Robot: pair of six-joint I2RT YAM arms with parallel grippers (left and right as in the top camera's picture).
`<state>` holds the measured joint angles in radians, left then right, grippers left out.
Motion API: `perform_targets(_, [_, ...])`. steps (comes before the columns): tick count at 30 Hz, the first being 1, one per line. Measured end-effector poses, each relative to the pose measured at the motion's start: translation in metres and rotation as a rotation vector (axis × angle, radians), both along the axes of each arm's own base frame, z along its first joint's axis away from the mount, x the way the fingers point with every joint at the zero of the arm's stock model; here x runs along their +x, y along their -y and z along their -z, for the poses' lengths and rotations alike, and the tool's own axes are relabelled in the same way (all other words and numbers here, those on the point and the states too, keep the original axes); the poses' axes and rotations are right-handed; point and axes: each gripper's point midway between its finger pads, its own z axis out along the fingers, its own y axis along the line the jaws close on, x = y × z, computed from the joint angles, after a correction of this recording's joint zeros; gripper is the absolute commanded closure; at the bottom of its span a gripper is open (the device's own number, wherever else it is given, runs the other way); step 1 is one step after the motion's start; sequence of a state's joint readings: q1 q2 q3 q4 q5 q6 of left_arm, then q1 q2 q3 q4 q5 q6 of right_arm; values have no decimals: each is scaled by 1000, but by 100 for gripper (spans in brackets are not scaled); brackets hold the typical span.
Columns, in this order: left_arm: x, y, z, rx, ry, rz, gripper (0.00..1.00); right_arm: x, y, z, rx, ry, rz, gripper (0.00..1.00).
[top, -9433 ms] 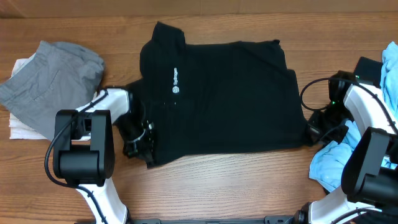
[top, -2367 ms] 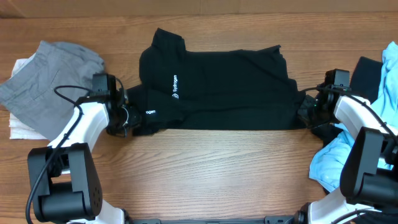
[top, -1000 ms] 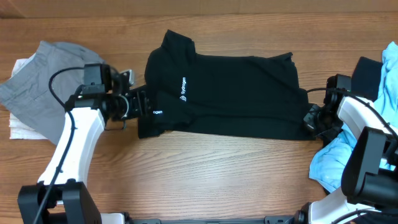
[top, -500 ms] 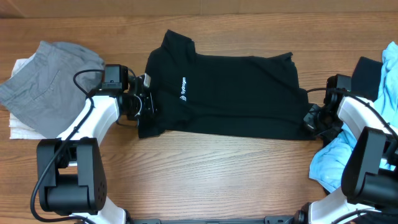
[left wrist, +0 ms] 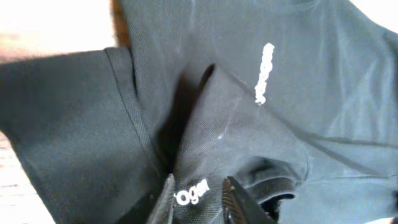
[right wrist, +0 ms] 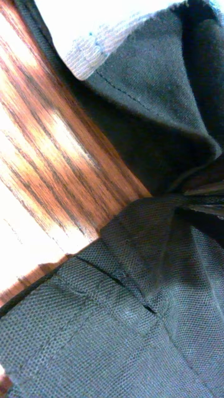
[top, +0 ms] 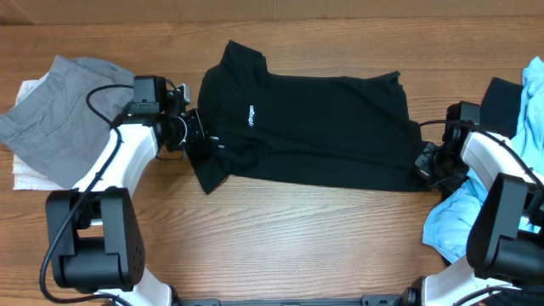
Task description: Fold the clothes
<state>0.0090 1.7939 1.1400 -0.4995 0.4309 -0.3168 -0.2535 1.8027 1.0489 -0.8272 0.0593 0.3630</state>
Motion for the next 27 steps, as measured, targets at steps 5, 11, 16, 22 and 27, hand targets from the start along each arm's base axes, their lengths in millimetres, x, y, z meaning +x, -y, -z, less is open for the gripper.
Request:
perform_targets(5, [-22,1,29,15,-140,4,66,0,0,0,0,1,0,92])
perform_targets(11, [-44,0,33,1,-239,-3,66,0,0,0,0,0,0,92])
perform_targets(16, [-57,1,35,-5,-298,-3,64,0,0,0,0,0,0,92])
perform_targets(22, [-59,-6,42,49,-305,-22,55,0,0,0,0,0,0,92])
perform_targets(27, [-70,-11,55,87,-299,-32,56,0,0,0,0,-1,0,92])
